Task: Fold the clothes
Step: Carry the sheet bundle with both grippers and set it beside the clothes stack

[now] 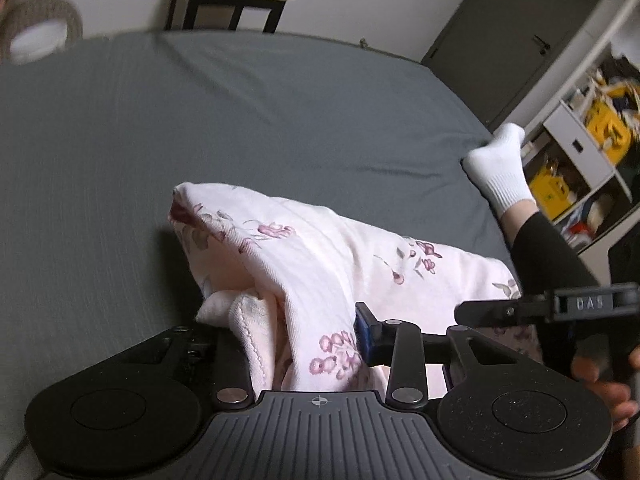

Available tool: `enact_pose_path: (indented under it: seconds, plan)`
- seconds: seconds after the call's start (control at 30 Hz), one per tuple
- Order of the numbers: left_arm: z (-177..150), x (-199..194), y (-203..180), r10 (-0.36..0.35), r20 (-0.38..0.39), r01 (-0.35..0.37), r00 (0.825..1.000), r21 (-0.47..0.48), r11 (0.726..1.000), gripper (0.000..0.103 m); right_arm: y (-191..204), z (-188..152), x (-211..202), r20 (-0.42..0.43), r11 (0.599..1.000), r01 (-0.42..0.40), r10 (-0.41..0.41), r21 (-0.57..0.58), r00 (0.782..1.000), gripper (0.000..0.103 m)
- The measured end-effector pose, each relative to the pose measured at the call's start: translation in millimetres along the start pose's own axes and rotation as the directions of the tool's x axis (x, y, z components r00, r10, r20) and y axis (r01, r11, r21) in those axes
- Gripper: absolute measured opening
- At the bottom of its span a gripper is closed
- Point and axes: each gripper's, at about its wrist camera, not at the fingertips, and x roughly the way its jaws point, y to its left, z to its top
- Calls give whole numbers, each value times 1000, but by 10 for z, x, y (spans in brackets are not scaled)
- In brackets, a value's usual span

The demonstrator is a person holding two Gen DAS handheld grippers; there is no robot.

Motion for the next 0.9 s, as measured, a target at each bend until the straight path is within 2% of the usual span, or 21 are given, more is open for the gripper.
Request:
enact_pose_path:
  seconds: [0.07, 0.13, 0.27, 0.37, 0.5, 0.57, 0.67, 0.9]
  plan:
    - [-30, -40, -78, 26, 29, -27, 999, 48, 998, 34, -15, -10, -7, 2, 1000, -20, 20, 8, 1000, 42]
    - [-50, -99, -122, 50, 52, -55, 997, 90, 994, 32, -9, -20, 6, 0, 999, -34, 34, 14, 999, 38]
    - [-85, -223, -168, 82, 103, -97, 991, 145, 985, 30, 86, -36, -27, 33, 1000, -24, 24, -2, 999, 32]
    - [-90, -395, -101, 107, 149, -131, 983, 165, 977, 30, 343, 4, -34, 55, 997, -44, 48, -59, 997, 29]
    - [-27, -748, 145, 126, 219, -160, 967, 147, 976, 30, 715, 65, -39, 83, 987, -69, 82, -146, 993, 29]
    - [41, -902, 282, 150, 250, -190, 956, 144, 971, 30, 915, 130, -17, 88, 978, -81, 100, -191, 991, 29]
    - [210, -1122, 564, 201, 299, -248, 933, 126, 961, 30, 1325, 409, 169, 60, 960, -97, 117, -262, 991, 29]
    - [841, -1373, 1460, 297, 385, -317, 874, -11, 948, 30, 2368, 1044, 619, 45, 900, -84, 114, -427, 992, 29]
